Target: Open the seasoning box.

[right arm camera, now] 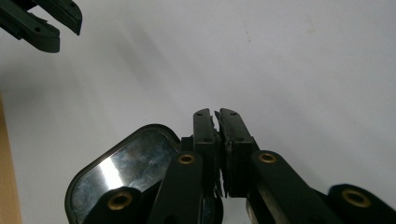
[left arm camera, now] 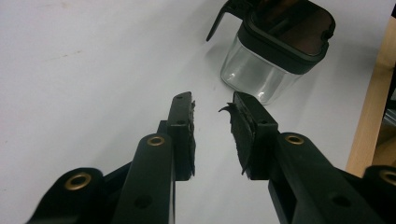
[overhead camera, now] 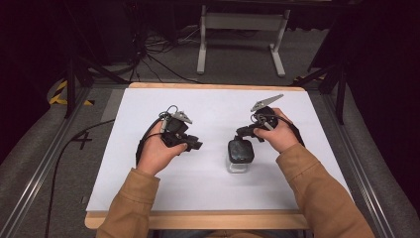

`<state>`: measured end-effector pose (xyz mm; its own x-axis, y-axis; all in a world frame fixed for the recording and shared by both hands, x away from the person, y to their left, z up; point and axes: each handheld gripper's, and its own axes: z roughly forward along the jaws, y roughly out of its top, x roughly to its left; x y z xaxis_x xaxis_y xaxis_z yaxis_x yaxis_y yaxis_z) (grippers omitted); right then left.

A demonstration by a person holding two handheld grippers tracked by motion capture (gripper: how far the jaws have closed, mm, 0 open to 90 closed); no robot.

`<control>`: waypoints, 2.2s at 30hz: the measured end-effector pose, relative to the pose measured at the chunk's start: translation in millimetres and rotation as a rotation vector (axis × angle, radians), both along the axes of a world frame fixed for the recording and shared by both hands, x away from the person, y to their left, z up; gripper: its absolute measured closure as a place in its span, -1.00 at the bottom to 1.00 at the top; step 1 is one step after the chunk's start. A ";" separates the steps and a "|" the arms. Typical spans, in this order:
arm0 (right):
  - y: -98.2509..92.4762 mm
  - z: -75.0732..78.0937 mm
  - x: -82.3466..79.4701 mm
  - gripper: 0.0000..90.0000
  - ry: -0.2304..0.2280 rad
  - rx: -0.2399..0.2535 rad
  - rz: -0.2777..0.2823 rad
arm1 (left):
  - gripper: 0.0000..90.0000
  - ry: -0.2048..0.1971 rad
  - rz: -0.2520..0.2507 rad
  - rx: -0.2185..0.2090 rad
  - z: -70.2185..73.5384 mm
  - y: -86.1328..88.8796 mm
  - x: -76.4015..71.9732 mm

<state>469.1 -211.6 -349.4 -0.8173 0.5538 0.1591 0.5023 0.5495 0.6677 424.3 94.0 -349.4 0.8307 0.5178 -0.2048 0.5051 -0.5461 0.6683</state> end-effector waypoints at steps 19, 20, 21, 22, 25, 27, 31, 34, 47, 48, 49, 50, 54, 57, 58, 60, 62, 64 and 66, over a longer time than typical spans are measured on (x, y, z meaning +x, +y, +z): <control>1.2 1.1 0.1 0.94 0.014 -0.008 -0.011 | 0.56 0.006 -0.029 0.004 -3.5 -10.7 -2.5; 1.4 1.3 0.0 0.93 0.015 -0.010 -0.010 | 0.56 0.010 -0.032 0.011 -3.1 -11.2 -2.6; 1.9 1.7 -0.4 0.94 0.018 -0.012 -0.013 | 0.56 0.010 -0.033 0.013 -3.3 -11.7 -2.6; 2.4 2.5 -0.5 0.94 0.021 -0.020 -0.011 | 0.56 0.012 -0.036 0.022 -3.2 -12.0 -2.6; 2.9 2.9 -0.6 0.94 0.020 -0.024 -0.006 | 0.56 0.013 -0.037 0.023 -3.7 -12.8 -2.7; 3.1 2.9 -0.7 0.94 0.018 -0.025 -0.008 | 0.56 0.012 -0.037 0.019 -3.9 -13.0 -2.9; 3.0 2.7 -1.3 0.94 0.019 -0.023 -0.015 | 0.56 0.010 -0.035 0.012 -4.6 -13.5 -3.1; 3.0 2.8 -1.4 0.94 0.019 -0.023 -0.013 | 0.56 0.012 -0.036 0.011 -4.9 -13.8 -3.1; 3.5 3.8 -1.1 0.94 0.035 -0.025 -0.018 | 0.62 0.012 -0.078 0.007 -4.9 -22.8 -7.2; 3.7 3.8 -1.0 0.93 0.035 -0.027 -0.018 | 0.66 0.009 -0.089 0.000 -5.2 -24.9 -8.1; 3.9 3.9 -0.9 0.93 0.035 -0.028 -0.018 | 0.69 0.007 -0.101 0.000 -5.3 -26.2 -8.5; 4.1 4.0 -0.9 0.94 0.035 -0.029 -0.018 | 0.71 0.010 -0.119 -0.008 -5.7 -30.4 -10.2; 3.8 4.0 -0.7 0.93 0.036 -0.027 -0.018 | 0.89 0.042 -0.207 -0.002 -10.0 -45.1 -15.8; 4.0 4.2 -0.8 0.93 0.043 -0.028 -0.021 | 0.96 0.048 -0.236 0.006 -11.8 -52.3 -18.6; 4.0 4.2 -0.8 0.93 0.043 -0.028 -0.021 | 0.96 0.046 -0.251 0.007 -12.9 -56.5 -19.9; 3.9 4.0 -0.7 0.94 0.037 -0.030 -0.020 | 0.98 0.055 -0.263 -0.001 -15.1 -62.0 -21.5; 4.0 4.1 -1.0 0.93 0.041 -0.027 -0.024 | 0.99 0.057 -0.270 0.000 -18.9 -68.8 -22.6; 3.8 4.0 -0.7 0.93 0.038 -0.028 -0.021 | 0.99 0.062 -0.278 0.003 -22.9 -75.1 -23.3; 3.9 4.1 -0.8 0.93 0.041 -0.026 -0.022 | 0.99 0.059 -0.284 0.000 -25.2 -78.7 -23.4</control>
